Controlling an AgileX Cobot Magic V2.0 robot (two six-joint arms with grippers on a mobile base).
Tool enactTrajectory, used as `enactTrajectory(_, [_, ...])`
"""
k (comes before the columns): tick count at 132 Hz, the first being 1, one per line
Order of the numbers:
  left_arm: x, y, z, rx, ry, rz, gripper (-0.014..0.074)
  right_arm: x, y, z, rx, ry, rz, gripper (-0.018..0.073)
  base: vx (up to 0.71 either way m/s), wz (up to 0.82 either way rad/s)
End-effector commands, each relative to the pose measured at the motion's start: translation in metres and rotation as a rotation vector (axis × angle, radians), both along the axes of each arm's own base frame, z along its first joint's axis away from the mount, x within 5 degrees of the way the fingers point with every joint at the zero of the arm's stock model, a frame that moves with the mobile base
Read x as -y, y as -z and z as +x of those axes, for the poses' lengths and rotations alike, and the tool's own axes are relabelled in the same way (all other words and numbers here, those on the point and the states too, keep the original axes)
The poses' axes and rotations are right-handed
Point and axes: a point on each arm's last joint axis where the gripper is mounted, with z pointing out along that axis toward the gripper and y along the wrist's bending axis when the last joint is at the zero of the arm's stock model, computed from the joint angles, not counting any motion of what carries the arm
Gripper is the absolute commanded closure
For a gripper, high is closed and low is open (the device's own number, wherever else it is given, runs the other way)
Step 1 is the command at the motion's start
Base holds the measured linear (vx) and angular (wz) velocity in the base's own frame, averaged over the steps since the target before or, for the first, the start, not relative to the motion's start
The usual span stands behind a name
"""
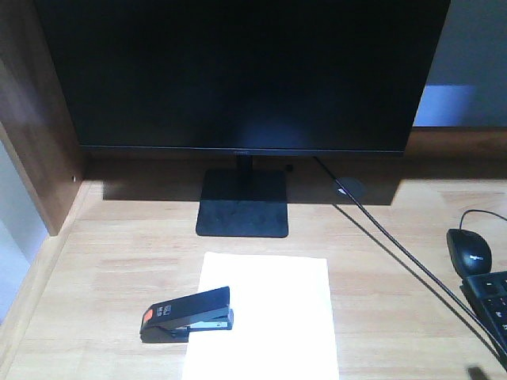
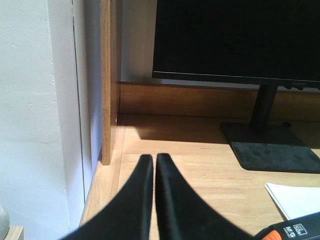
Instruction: Grab stapler and paper to desk for stapling
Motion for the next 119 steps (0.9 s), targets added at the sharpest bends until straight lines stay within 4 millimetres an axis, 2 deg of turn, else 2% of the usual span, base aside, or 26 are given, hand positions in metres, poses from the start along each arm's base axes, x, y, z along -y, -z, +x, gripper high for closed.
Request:
enactTrajectory(1, [-0.0006, -0.0039, -0.0002, 0.079, -0.008, -0.015, 0.0603, -0.0007, -0.0088, 0.0, 0.023, -0.008, -0.017, 0.0565, 0.0, 0.0])
enactTrajectory(91, [-0.0006, -0.0039, -0.0002, 0.079, -0.008, -0.015, 0.0603, -0.0007, -0.0088, 0.0, 0.023, -0.008, -0.019, 0.0565, 0.0, 0.0])
enactTrajectory(119, [-0.0006, -0.0039, -0.0002, 0.079, -0.008, -0.015, 0.0603, -0.0016, -0.0086, -0.0001, 0.013, -0.02, 0.039, 0.0565, 0.0, 0.0])
